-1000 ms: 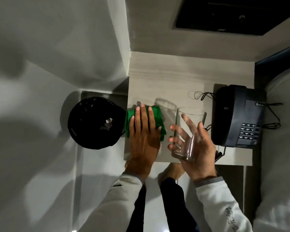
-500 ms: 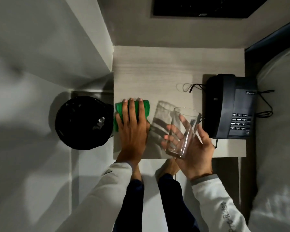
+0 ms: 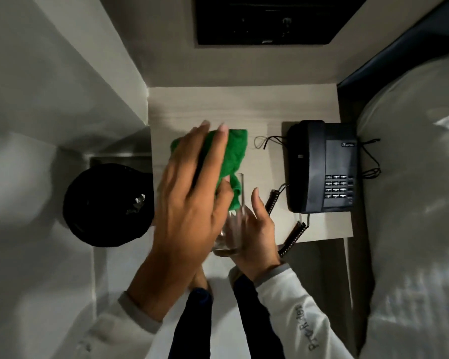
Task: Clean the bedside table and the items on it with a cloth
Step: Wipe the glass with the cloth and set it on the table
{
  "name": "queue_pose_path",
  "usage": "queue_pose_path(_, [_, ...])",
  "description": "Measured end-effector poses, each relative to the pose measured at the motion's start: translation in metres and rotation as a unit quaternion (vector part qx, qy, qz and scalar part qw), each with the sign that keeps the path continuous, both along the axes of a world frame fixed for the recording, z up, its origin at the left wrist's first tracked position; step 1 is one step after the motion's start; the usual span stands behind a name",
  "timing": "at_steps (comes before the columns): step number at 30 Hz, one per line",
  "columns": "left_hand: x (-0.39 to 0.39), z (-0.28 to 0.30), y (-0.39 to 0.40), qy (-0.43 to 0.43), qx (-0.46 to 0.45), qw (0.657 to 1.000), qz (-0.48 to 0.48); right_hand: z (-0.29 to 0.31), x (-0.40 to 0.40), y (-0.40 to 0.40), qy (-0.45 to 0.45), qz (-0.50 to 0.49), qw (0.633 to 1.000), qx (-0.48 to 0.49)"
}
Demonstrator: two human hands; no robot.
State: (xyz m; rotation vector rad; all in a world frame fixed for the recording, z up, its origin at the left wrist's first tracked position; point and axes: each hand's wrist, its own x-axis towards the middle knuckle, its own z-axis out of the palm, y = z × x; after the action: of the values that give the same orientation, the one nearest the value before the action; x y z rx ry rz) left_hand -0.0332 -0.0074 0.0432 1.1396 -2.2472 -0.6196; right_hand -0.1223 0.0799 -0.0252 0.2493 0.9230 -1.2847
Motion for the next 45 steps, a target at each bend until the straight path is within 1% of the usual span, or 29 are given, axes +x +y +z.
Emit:
queue_pose_path(3, [-0.020,0.008,0.010,-0.072,0.008,0.997,-0.030,0.005,0.003,-0.004,-0.040,-0.052,0.998,-0.024])
queue_pose_path(5, [-0.027,0.007,0.015,-0.084,0.019,0.995,-0.047,0.005,-0.001,-0.006,-0.028,-0.087,0.995,-0.025])
queue_pose_path(7, [-0.024,0.005,0.024,-0.082,0.030,0.994,-0.060,0.006,-0.012,-0.011,-0.008,-0.107,0.994,-0.019])
queue_pose_path(10, [-0.007,-0.001,0.046,-0.071,0.029,0.992,-0.098,0.012,-0.032,-0.026,-0.019,-0.096,0.995,-0.035])
queue_pose_path(13, [0.014,0.002,0.059,-0.063,0.079,0.984,-0.145,0.011,-0.052,-0.037,-0.014,-0.091,0.994,-0.056])
queue_pose_path(15, [0.022,0.011,0.058,-0.043,0.115,0.983,-0.137,0.008,-0.057,-0.039,-0.004,-0.084,0.994,-0.073])
queue_pose_path(16, [0.023,0.016,0.052,-0.027,0.123,0.985,-0.115,0.006,-0.058,-0.037,0.014,-0.075,0.994,-0.072])
queue_pose_path(18, [0.017,0.027,0.031,0.014,0.109,0.993,-0.052,0.002,-0.051,-0.032,0.029,-0.051,0.996,-0.062])
queue_pose_path(20, [0.001,0.034,0.003,0.043,0.094,0.995,-0.009,0.001,-0.037,-0.024,0.002,-0.043,0.997,-0.057])
queue_pose_path(21, [-0.009,0.034,-0.009,0.038,0.090,0.995,-0.005,0.001,-0.030,-0.022,-0.008,-0.042,0.998,-0.055])
queue_pose_path(23, [-0.027,0.032,-0.022,-0.006,0.098,0.995,-0.023,0.008,-0.020,-0.021,-0.033,-0.047,0.997,-0.055])
queue_pose_path(25, [-0.038,0.028,-0.019,-0.048,0.124,0.990,-0.053,0.015,-0.015,-0.024,-0.047,-0.076,0.995,-0.036])
queue_pose_path(26, [-0.039,0.027,-0.014,-0.062,0.132,0.987,-0.065,0.016,-0.015,-0.026,-0.044,-0.094,0.994,-0.031])
queue_pose_path(28, [-0.036,0.025,-0.001,-0.079,0.134,0.984,-0.086,0.021,-0.020,-0.031,-0.008,-0.140,0.990,-0.019])
queue_pose_path(29, [-0.033,0.025,0.006,-0.082,0.129,0.983,-0.097,0.023,-0.025,-0.034,-0.012,-0.155,0.988,-0.015])
queue_pose_path(31, [-0.023,0.024,0.015,-0.092,0.123,0.980,-0.126,0.028,-0.033,-0.044,-0.044,-0.158,0.986,-0.011])
queue_pose_path(33, [-0.010,0.023,0.018,-0.099,0.130,0.974,-0.158,0.025,-0.040,-0.054,-0.051,-0.151,0.987,0.024])
queue_pose_path(36, [0.012,0.026,0.020,-0.081,0.203,0.959,-0.183,0.023,-0.048,-0.072,-0.043,-0.126,0.990,0.045])
queue_pose_path(38, [0.029,0.025,0.019,-0.064,0.229,0.957,-0.166,0.022,-0.053,-0.083,-0.031,-0.099,0.994,0.044])
queue_pose_path(40, [0.044,0.018,0.013,-0.074,0.215,0.966,-0.121,0.018,-0.059,-0.090,0.012,-0.068,0.996,0.047])
queue_pose_path(41, [0.050,0.011,0.009,-0.087,0.201,0.971,-0.095,0.016,-0.062,-0.092,0.066,-0.043,0.996,0.049])
queue_pose_path(42, [0.054,0.001,0.003,-0.102,0.185,0.975,-0.072,0.014,-0.064,-0.096,0.154,-0.003,0.986,0.061])
queue_pose_path(43, [0.056,-0.010,-0.001,-0.122,0.170,0.976,-0.056,0.015,-0.066,-0.100,0.258,0.047,0.962,0.077])
queue_pose_path(45, [0.057,-0.035,-0.006,-0.173,0.153,0.972,-0.036,0.022,-0.066,-0.111,0.443,0.134,0.881,0.097])
